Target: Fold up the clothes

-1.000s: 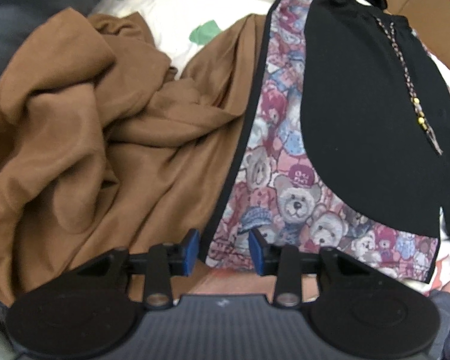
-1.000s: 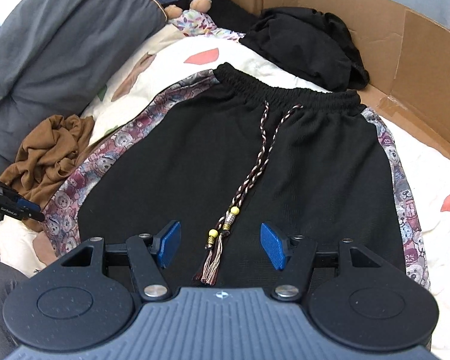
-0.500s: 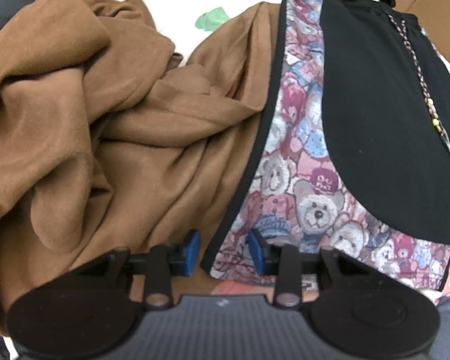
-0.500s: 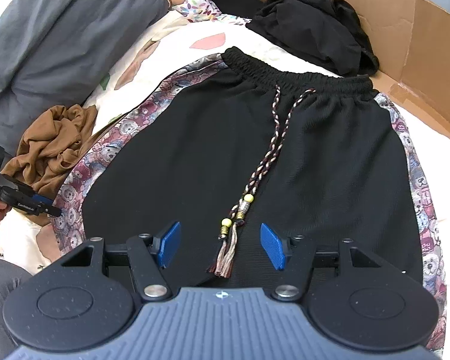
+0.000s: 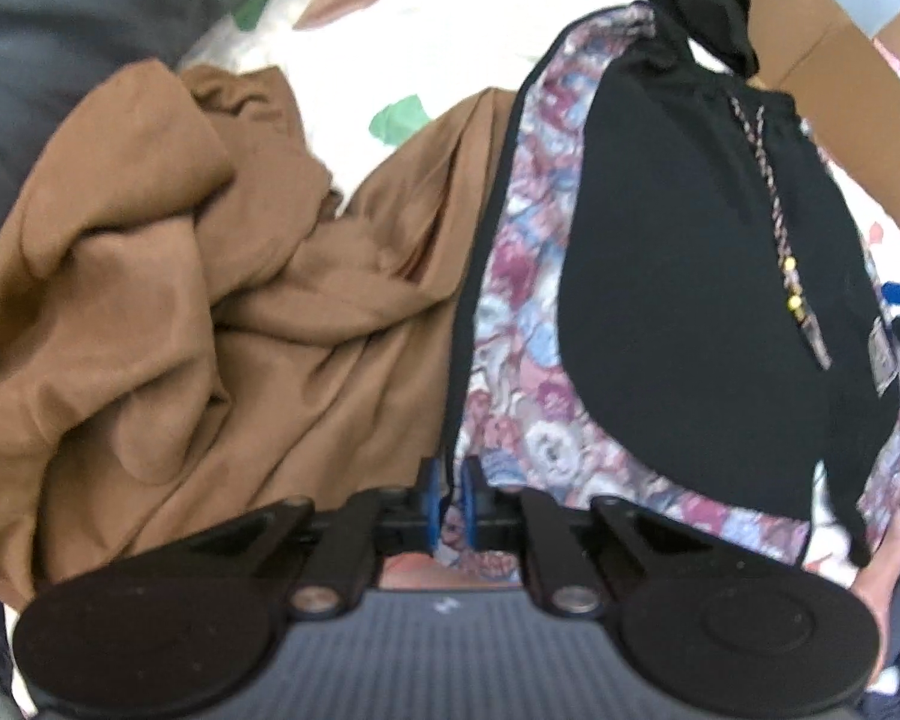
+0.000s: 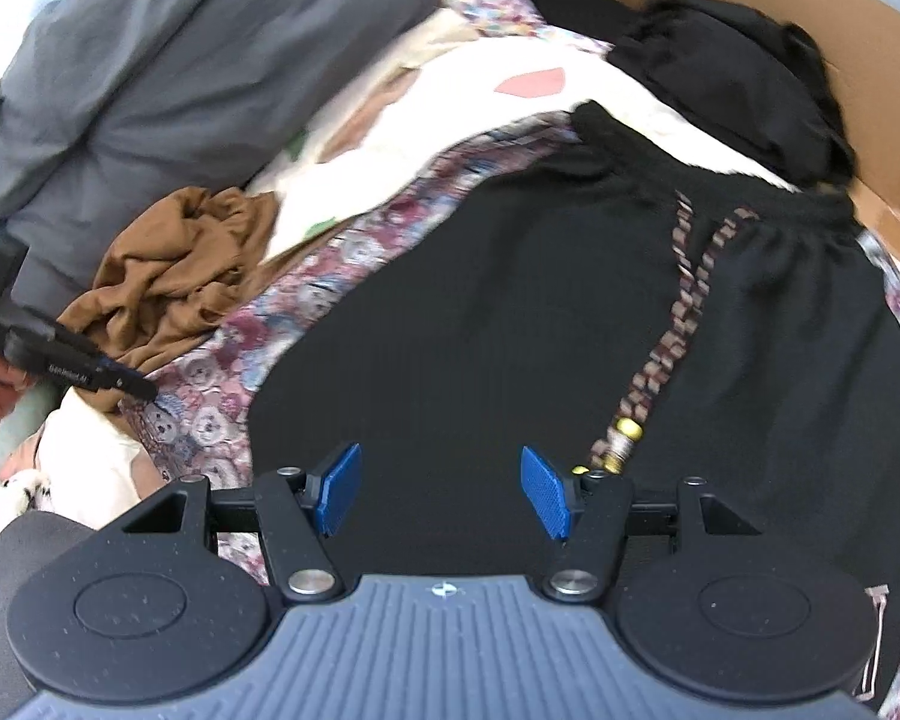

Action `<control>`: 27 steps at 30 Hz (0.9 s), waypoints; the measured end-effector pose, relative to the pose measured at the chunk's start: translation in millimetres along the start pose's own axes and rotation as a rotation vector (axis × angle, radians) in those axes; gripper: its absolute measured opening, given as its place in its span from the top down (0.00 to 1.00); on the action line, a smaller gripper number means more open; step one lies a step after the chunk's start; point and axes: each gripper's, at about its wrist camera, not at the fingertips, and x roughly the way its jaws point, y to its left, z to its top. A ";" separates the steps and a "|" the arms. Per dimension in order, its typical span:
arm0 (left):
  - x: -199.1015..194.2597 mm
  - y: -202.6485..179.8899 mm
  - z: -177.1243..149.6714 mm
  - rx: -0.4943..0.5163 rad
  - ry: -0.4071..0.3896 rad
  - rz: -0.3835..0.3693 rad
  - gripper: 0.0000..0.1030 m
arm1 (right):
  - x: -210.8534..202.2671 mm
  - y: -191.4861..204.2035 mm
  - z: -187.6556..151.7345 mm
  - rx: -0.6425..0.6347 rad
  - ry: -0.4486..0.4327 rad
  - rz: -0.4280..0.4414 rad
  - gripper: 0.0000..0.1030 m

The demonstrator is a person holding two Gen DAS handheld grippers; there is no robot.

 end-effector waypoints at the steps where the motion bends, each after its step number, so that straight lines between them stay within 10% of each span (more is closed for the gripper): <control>1: -4.6 -2.9 4.8 -0.002 -0.006 -0.003 0.93 | 1.1 5.4 1.5 -0.011 -0.001 0.009 0.38; 14: -23.4 -79.6 49.1 -0.054 -0.088 -0.129 0.94 | 10.4 91.2 11.3 -0.096 -0.013 0.181 0.43; 27: -25.0 -133.2 64.5 -0.059 -0.104 -0.182 0.95 | 7.0 97.0 9.8 -0.074 -0.087 0.147 0.43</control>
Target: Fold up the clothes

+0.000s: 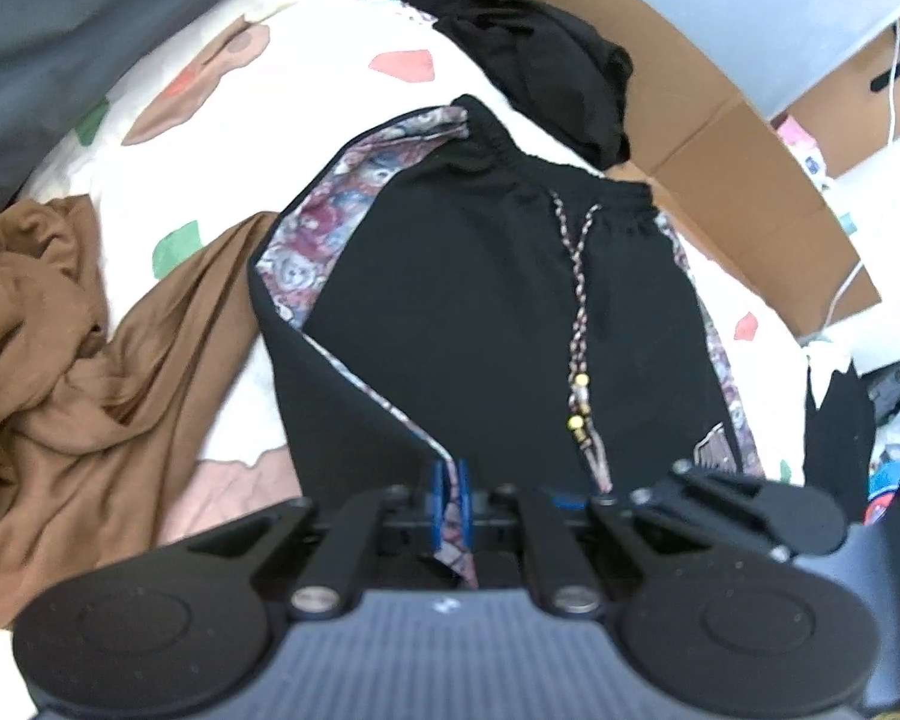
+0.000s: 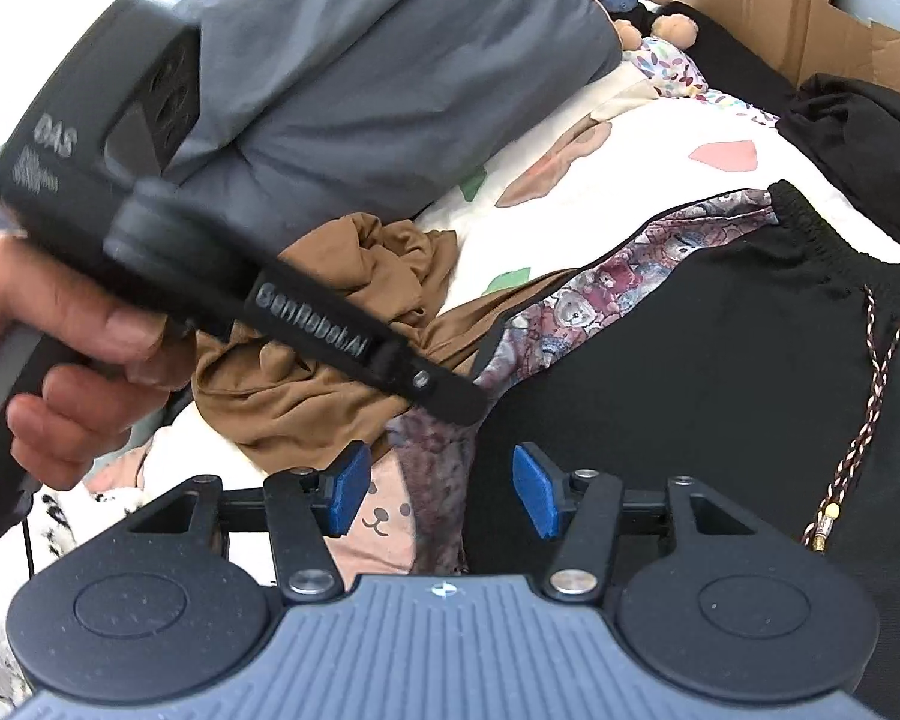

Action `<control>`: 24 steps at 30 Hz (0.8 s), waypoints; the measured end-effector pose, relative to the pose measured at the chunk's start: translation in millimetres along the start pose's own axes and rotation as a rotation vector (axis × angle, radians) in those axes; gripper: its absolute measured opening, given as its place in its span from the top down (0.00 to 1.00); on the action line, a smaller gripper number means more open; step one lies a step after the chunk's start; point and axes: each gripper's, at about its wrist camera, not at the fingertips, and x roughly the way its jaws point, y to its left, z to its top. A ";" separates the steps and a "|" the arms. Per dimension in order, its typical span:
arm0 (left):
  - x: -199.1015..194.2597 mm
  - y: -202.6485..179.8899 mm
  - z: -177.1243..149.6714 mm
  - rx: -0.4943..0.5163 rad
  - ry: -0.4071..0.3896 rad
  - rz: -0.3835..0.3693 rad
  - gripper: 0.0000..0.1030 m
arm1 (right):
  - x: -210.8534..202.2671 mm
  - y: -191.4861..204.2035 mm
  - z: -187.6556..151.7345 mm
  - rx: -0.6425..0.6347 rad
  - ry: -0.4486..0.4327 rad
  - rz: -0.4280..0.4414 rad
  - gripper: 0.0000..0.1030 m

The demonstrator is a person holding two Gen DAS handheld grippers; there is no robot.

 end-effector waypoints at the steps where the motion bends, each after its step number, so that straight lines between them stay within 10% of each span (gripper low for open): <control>1: 1.0 -1.7 -0.5 -0.001 -0.001 -0.003 0.95 | 1.1 -0.3 -0.6 -0.001 -0.001 -0.007 0.43; 11: 6.6 -5.4 -2.4 -0.037 -0.003 -0.070 0.95 | 26.0 5.9 -5.0 -0.019 -0.019 -0.059 0.48; 18: 5.7 -7.7 -5.2 -0.062 -0.032 -0.076 0.93 | 34.5 4.7 -7.9 -0.056 -0.026 -0.136 0.91; 24: -5.4 -18.1 -9.2 -0.091 -0.107 -0.060 0.70 | 21.2 -12.9 -13.8 -0.059 -0.023 -0.156 0.94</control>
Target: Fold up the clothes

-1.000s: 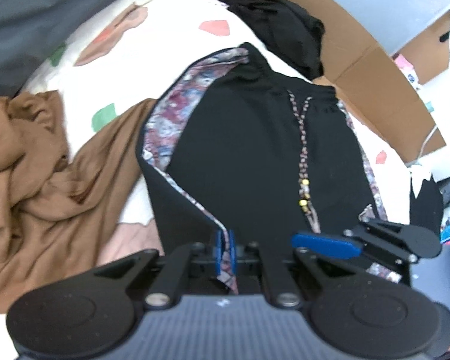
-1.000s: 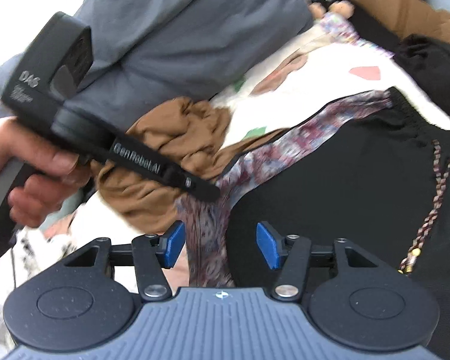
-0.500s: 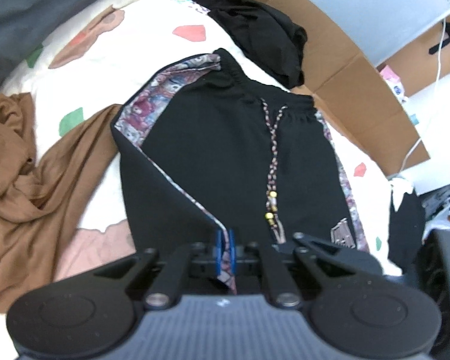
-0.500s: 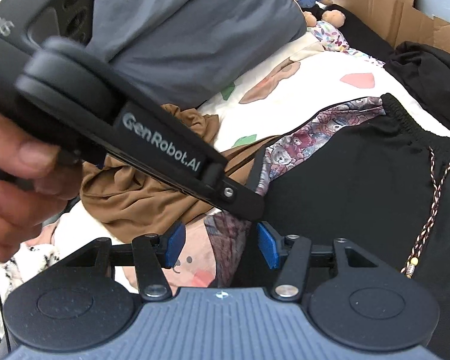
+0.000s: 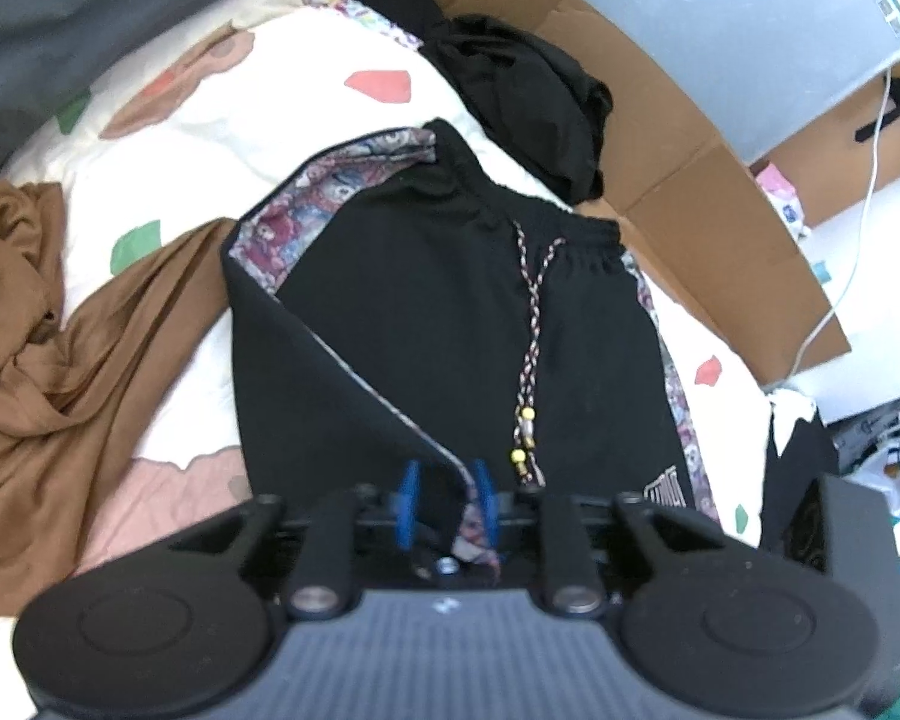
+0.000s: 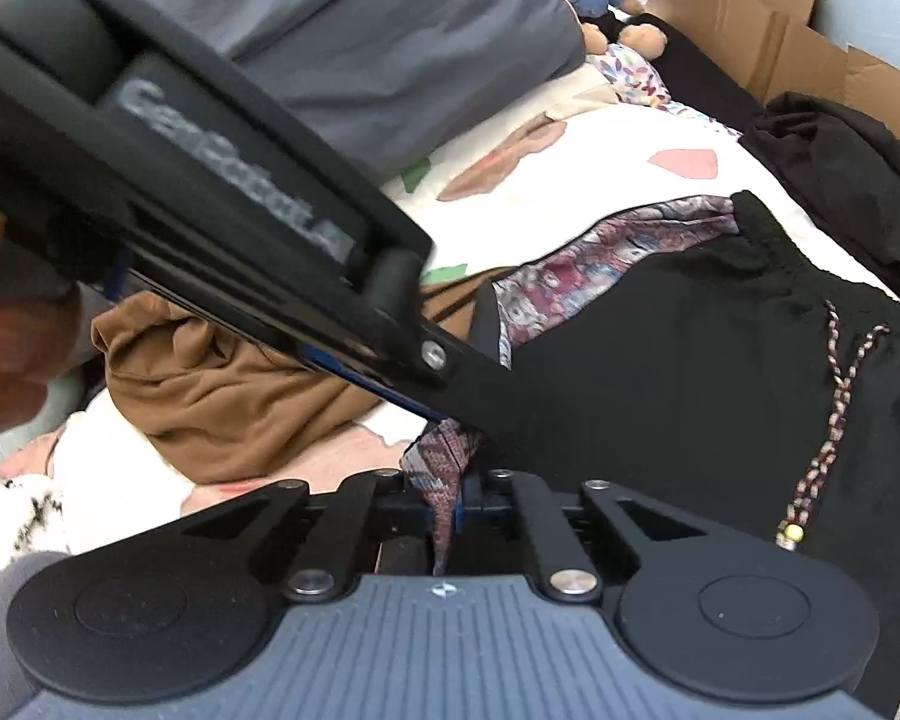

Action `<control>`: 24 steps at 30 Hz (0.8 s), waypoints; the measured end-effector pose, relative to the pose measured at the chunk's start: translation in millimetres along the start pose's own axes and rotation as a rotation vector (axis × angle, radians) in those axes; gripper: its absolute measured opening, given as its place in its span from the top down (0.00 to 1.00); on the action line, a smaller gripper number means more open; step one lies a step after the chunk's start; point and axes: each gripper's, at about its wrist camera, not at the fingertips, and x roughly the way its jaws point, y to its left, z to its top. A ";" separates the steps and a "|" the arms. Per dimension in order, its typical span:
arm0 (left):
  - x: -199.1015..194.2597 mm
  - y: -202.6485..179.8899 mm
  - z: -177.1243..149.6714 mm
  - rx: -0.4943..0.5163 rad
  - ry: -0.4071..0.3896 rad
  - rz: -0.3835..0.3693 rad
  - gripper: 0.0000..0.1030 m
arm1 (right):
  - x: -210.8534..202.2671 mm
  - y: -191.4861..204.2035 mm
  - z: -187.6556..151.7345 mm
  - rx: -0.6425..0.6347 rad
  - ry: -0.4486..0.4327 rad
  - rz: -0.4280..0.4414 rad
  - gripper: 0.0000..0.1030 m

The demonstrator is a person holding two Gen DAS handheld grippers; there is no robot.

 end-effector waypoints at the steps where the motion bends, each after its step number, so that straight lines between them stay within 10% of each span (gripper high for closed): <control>1: -3.0 -2.1 -0.4 -0.011 -0.020 0.001 0.68 | -2.8 -4.0 -0.9 0.007 -0.002 -0.003 0.94; 11: 4.0 -18.5 -19.4 -0.092 -0.063 0.025 0.53 | -34.8 -57.8 -12.9 0.094 0.004 -0.059 0.94; 24: 83.5 -8.2 -59.8 -0.260 0.073 0.044 0.53 | -101.6 -168.8 -50.7 0.268 0.037 -0.203 0.95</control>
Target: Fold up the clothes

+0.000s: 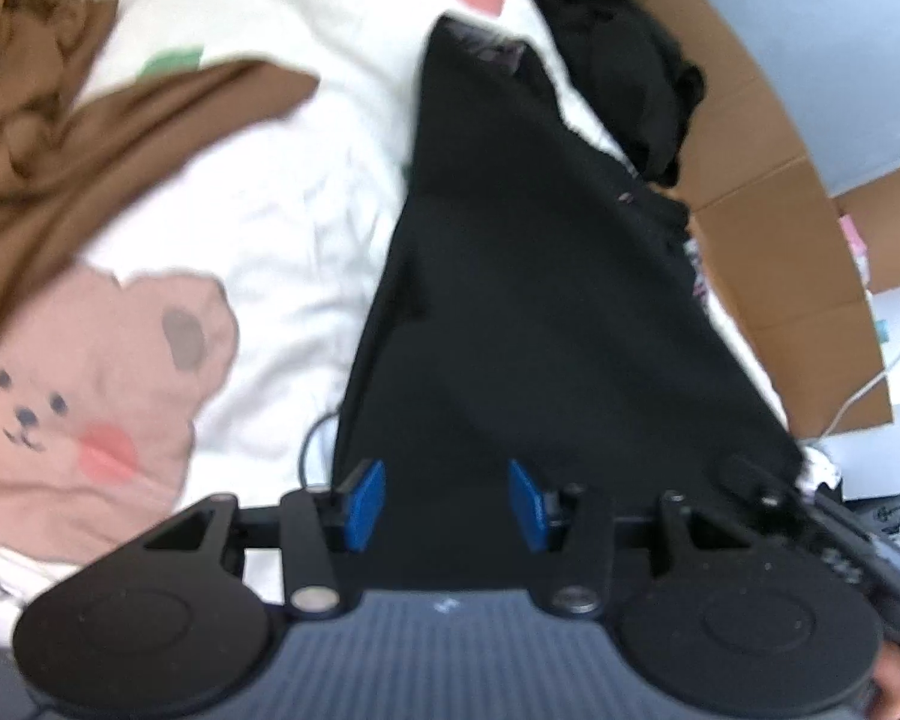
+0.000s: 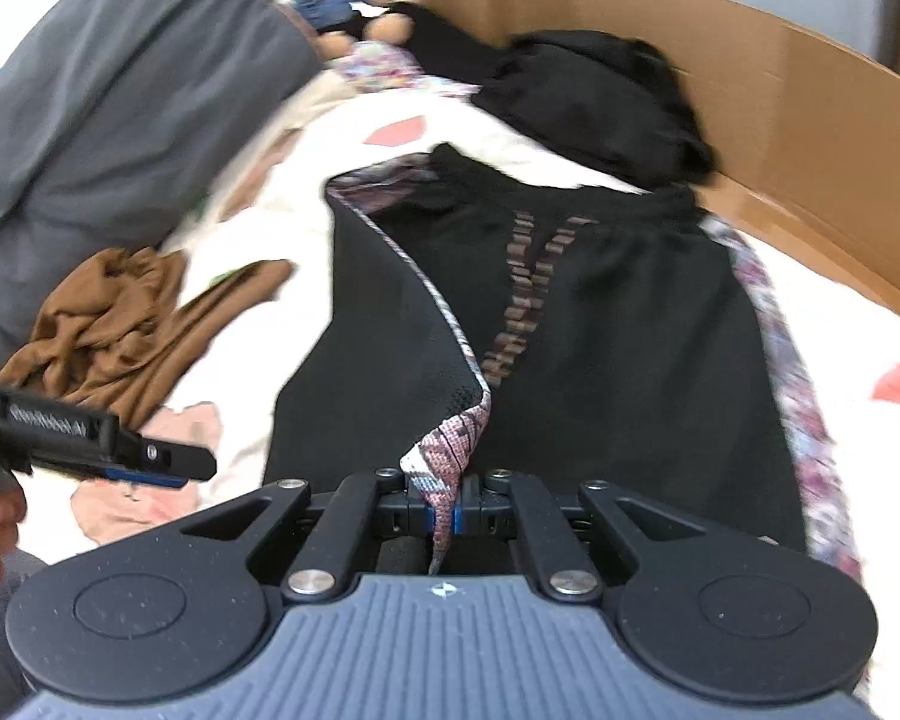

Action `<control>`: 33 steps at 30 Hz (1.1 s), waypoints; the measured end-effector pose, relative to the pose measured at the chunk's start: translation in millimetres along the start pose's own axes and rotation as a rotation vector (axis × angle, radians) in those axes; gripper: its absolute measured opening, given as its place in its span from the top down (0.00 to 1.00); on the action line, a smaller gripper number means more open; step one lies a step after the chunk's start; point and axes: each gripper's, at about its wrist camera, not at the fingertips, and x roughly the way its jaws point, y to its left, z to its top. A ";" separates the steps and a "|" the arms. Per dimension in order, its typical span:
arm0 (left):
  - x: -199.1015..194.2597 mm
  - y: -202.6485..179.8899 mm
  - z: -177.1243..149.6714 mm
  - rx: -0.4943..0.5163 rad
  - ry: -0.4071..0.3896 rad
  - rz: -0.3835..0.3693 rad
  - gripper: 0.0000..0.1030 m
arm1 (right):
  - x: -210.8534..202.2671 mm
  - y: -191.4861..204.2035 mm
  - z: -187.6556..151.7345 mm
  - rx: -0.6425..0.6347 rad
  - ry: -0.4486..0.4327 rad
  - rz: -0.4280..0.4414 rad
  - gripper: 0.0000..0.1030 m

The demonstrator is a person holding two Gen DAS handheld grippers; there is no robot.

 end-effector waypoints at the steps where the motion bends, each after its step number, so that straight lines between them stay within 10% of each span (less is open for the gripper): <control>1: 6.0 -1.0 -3.0 -0.003 0.011 0.001 0.53 | -2.5 -7.2 -1.6 0.006 0.003 -0.011 0.95; 23: 46.3 21.2 -76.6 -0.007 0.322 -0.014 0.50 | -6.0 -127.5 -38.5 0.154 0.080 -0.143 0.94; 33: 46.7 38.3 -94.7 -0.138 0.310 -0.119 0.50 | -4.0 -129.0 -45.9 0.127 0.103 -0.129 0.85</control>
